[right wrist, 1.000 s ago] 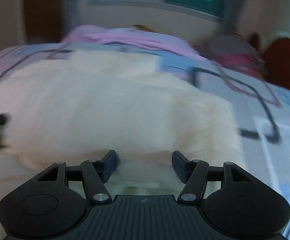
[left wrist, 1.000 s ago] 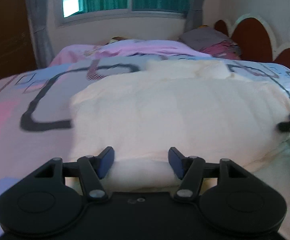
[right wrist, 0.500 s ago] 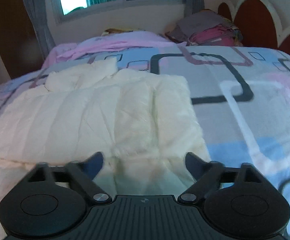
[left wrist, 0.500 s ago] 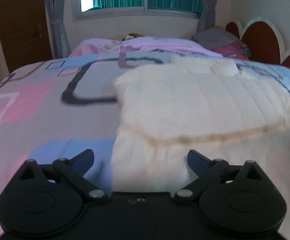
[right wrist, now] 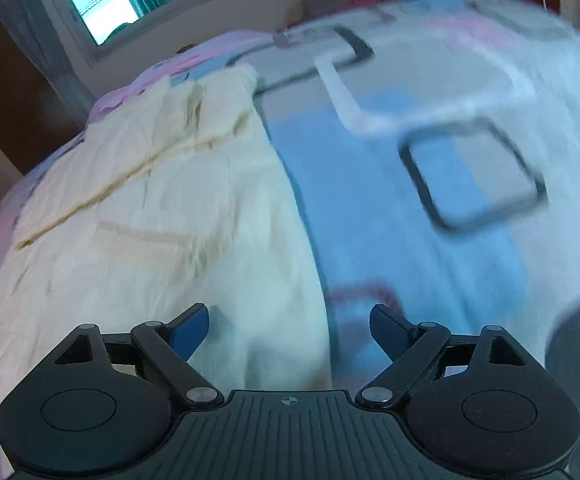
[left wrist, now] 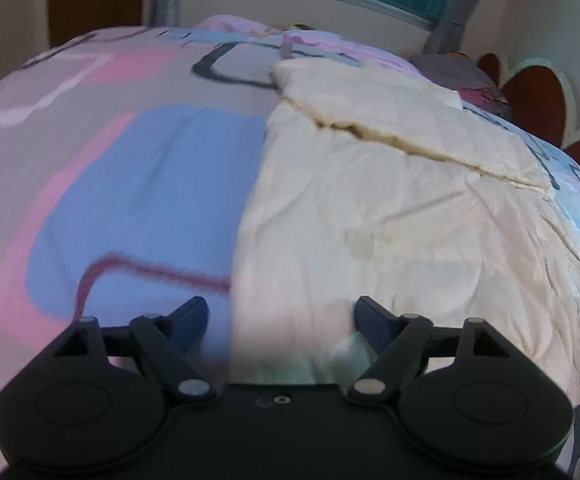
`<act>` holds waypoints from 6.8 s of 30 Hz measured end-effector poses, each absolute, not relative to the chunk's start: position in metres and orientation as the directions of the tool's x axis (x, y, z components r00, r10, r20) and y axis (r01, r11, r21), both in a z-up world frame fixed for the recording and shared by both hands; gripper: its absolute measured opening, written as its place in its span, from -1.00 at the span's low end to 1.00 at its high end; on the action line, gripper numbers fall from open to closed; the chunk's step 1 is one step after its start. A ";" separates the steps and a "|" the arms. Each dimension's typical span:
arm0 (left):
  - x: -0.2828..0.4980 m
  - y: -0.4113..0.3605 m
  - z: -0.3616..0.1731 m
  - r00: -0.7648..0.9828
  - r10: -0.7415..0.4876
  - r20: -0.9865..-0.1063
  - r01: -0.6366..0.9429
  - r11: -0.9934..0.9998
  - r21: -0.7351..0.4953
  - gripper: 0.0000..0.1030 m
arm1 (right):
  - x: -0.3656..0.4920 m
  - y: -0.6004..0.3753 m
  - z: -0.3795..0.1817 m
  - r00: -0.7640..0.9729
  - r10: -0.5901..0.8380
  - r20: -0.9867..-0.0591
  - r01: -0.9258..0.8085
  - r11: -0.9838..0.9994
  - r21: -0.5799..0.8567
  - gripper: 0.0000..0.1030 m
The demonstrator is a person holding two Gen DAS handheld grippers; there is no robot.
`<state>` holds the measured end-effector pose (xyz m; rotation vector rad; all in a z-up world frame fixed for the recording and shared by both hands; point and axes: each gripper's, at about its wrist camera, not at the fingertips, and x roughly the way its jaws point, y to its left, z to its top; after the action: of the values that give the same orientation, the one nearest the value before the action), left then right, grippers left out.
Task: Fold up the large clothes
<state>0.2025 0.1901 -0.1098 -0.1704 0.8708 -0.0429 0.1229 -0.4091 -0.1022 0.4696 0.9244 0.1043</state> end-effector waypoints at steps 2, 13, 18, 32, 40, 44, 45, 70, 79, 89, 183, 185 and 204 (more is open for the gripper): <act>0.191 0.196 -0.113 0.639 -0.136 -0.757 -0.055 0.974 -0.222 0.56 | 0.103 -0.411 -0.106 0.609 0.326 -0.723 0.101 0.872 0.479 0.62; 0.173 0.206 -0.125 0.661 -0.310 -0.683 -0.106 0.863 -0.495 0.52 | 0.085 -0.411 -0.115 0.622 0.475 -0.623 0.027 0.782 0.623 0.06; 0.176 0.201 -0.124 0.695 -0.288 -0.659 -0.102 0.867 -0.487 -0.89 | 0.084 -0.417 -0.106 0.664 0.555 -0.500 -0.091 0.724 0.683 -0.78; 0.247 0.216 -0.050 0.874 -0.358 -0.327 0.054 0.743 -0.667 -0.91 | 0.178 -0.417 -0.009 0.789 0.561 -0.250 -0.254 0.668 0.699 -0.79; 0.373 0.208 0.002 0.882 -0.355 -0.310 0.093 0.776 -0.624 -0.91 | 0.316 -0.417 0.037 0.841 0.493 -0.222 -0.199 0.665 0.720 -0.79; 0.447 0.204 0.002 0.863 -0.353 -0.360 0.077 0.798 -0.597 -0.91 | 0.391 -0.413 0.031 0.838 0.479 -0.261 -0.160 0.673 0.722 -0.79; 0.467 0.203 -0.003 0.855 -0.353 -0.380 0.067 0.801 -0.595 -0.91 | 0.412 -0.412 0.026 0.832 0.478 -0.280 -0.142 0.673 0.726 -0.79; 0.636 0.201 -0.112 0.587 -0.355 -0.728 0.152 0.931 -0.331 -0.92 | 0.558 -0.373 -0.086 0.674 0.334 -0.659 -0.129 0.932 0.340 -0.74; 0.610 0.201 -0.065 0.795 -0.341 -0.502 0.210 0.931 -0.299 -0.94 | 0.543 -0.365 -0.049 0.840 0.215 -0.498 -0.126 0.970 0.206 -0.90; 0.644 0.173 -0.129 0.689 -0.226 -0.689 0.149 0.974 -0.170 -0.93 | 0.581 -0.345 -0.128 0.695 0.108 -0.711 -0.036 0.993 0.116 -0.90; 0.443 0.177 -0.119 0.810 -0.247 -0.531 -0.246 0.679 -0.691 -0.66 | 0.342 -0.370 -0.097 0.808 0.280 -0.519 0.219 0.674 0.706 -0.62; 0.436 0.175 -0.110 0.814 -0.251 -0.523 -0.232 0.686 -0.690 -0.66 | 0.334 -0.370 -0.090 0.810 0.285 -0.512 0.214 0.670 0.711 -0.62; 0.280 0.164 -0.104 0.792 -0.253 -0.556 -0.233 0.716 -0.658 -0.66 | 0.180 -0.383 -0.067 0.788 0.302 -0.537 0.164 0.738 0.655 -0.62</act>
<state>0.2802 0.1643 -0.1037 -0.7888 0.6748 -0.0117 0.1799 -0.3833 -0.0666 0.7517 0.6749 0.0824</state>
